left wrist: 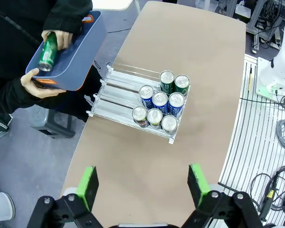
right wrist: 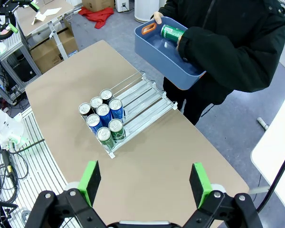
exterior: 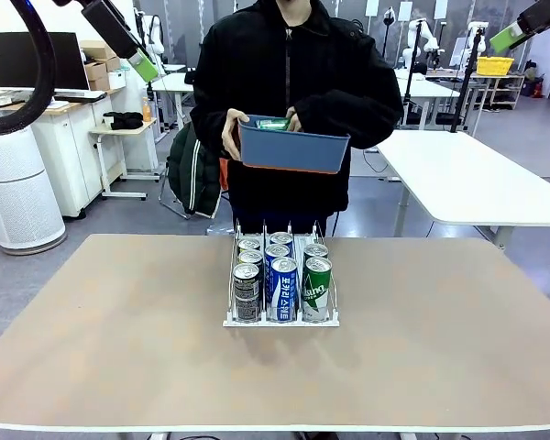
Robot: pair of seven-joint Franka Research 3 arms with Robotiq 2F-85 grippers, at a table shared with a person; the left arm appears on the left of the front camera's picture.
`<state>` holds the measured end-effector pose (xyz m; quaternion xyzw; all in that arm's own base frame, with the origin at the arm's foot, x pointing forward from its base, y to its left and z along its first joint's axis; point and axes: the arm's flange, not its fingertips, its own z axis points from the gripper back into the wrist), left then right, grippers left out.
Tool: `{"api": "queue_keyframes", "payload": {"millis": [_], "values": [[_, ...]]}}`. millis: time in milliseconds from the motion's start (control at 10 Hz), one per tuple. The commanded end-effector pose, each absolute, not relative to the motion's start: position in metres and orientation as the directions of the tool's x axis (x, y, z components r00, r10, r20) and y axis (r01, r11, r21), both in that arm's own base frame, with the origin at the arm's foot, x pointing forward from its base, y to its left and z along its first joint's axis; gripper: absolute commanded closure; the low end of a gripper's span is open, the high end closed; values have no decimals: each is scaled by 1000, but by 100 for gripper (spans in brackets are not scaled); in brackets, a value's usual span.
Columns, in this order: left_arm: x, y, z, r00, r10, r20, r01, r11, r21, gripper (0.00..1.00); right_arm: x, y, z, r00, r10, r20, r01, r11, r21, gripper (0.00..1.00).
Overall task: Fill the beverage cans into the dispenser.
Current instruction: Pick up the Sprite handed by the human.
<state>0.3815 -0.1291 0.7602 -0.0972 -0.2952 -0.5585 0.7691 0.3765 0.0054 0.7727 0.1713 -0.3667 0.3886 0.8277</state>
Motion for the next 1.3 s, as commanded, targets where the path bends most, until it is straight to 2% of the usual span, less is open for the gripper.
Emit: {"api": "queue_keyframes", "payload": {"millis": [0,1200], "values": [[381,-128,761,203,-801,563,916,358,179,0,376,6,771,430,518,740,-771,637,2,0],[381,-128,761,203,-801,563,916,358,179,0,376,6,771,430,518,740,-771,637,2,0]]}}
